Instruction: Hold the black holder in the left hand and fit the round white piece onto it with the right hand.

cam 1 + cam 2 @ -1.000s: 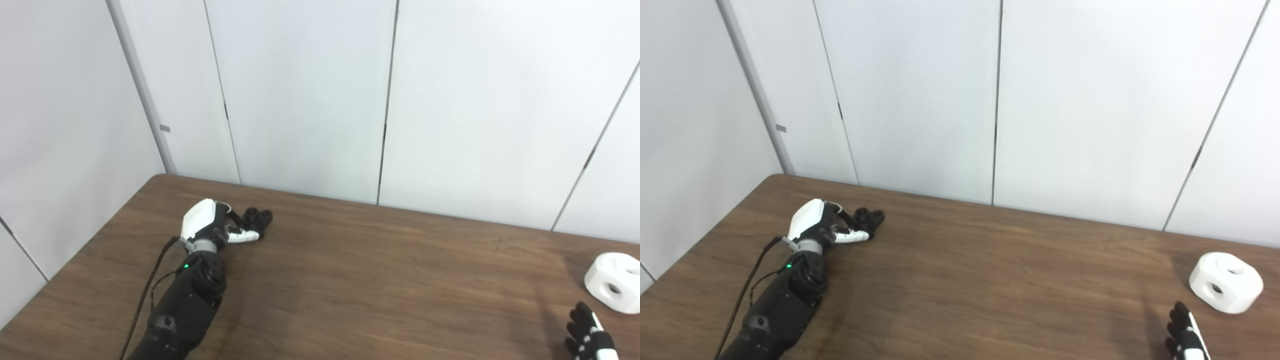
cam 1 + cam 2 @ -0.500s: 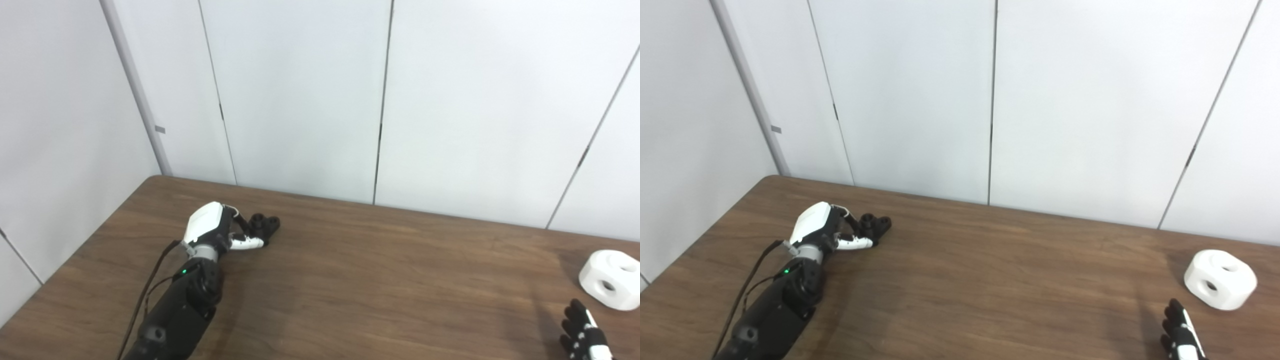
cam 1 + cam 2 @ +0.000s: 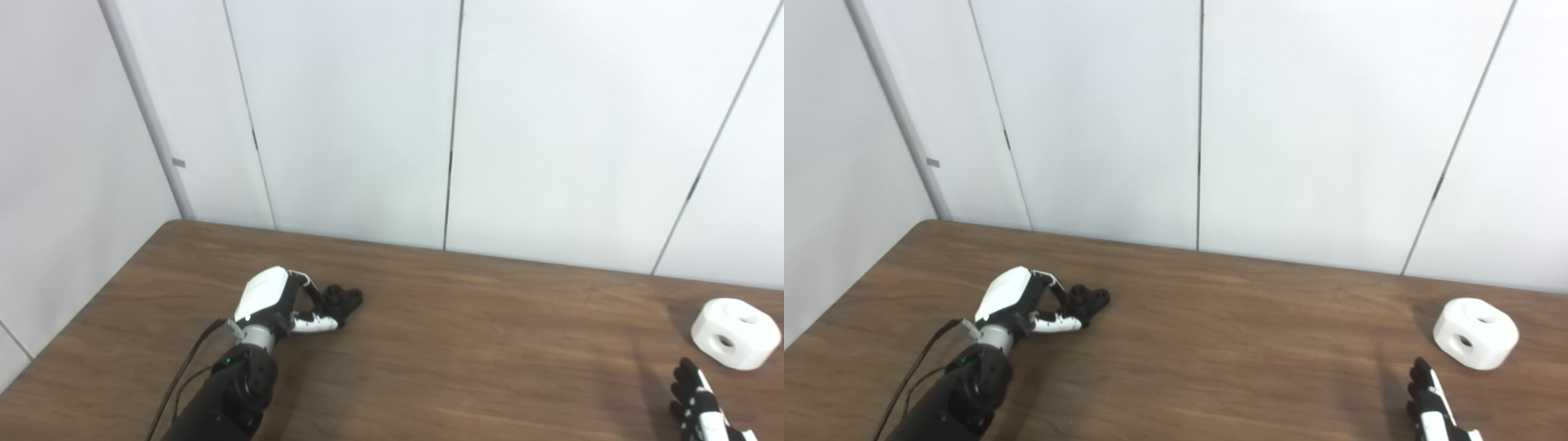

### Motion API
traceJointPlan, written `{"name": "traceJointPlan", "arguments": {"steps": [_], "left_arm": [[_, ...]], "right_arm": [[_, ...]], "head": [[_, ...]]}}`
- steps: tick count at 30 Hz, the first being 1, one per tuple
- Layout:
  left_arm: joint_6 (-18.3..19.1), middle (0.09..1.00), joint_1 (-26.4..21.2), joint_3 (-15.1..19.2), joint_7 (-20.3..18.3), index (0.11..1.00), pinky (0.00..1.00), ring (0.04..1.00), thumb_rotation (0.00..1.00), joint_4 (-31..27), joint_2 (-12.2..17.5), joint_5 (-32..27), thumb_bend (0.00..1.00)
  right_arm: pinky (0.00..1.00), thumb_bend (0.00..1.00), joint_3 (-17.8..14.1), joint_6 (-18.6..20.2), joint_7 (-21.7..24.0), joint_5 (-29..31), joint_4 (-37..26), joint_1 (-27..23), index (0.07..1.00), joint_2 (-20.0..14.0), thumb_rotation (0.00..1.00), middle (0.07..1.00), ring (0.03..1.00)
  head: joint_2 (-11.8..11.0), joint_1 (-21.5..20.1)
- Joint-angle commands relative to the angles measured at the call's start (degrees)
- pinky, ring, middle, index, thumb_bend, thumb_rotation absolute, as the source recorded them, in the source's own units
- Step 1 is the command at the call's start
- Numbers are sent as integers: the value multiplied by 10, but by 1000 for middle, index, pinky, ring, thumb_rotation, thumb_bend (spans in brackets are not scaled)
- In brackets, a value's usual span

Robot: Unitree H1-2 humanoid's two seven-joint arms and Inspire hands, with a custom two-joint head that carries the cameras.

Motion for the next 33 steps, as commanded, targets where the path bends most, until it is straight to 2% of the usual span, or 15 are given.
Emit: {"name": "traceJointPlan", "arguments": {"steps": [1, 8, 15, 22, 27, 33], "left_arm": [[-20, 794, -2, -13, -7, 485, 1000, 902, 44, -27, -4, 16, 520], [-45, 786, 24, -48, -11, 485, 1000, 895, 46, -72, -14, 49, 521], [-45, 789, 54, -74, -35, 485, 1000, 885, 48, -131, -23, 89, 521], [-61, 789, 93, -89, -56, 485, 1000, 885, 47, -185, -39, 105, 521], [-63, 790, 120, -98, -73, 485, 998, 880, 48, -213, -53, 121, 521], [-86, 785, 162, -109, -67, 485, 1000, 878, 47, -237, -69, 137, 521]], "right_arm": [[1000, 567, 6, -2, -1, -6, -3, -10, 1000, 4, 1000, 1000, 1000], [1000, 593, 11, 4, -7, -11, -7, -11, 1000, 12, 1000, 1000, 1000], [1000, 625, 17, 13, -11, -20, -15, -18, 1000, 20, 1000, 1000, 1000], [1000, 678, 25, 42, -17, -31, -33, -26, 1000, 28, 1000, 1000, 1000], [1000, 658, 30, 65, -20, -37, -52, -30, 1000, 35, 1000, 999, 1000], [1000, 669, 32, 95, -21, -41, -78, -33, 1000, 40, 1000, 996, 1000]], "head": [[3, -6], [18, -35], [34, -55], [56, -74], [71, -90], [90, -106]]}}
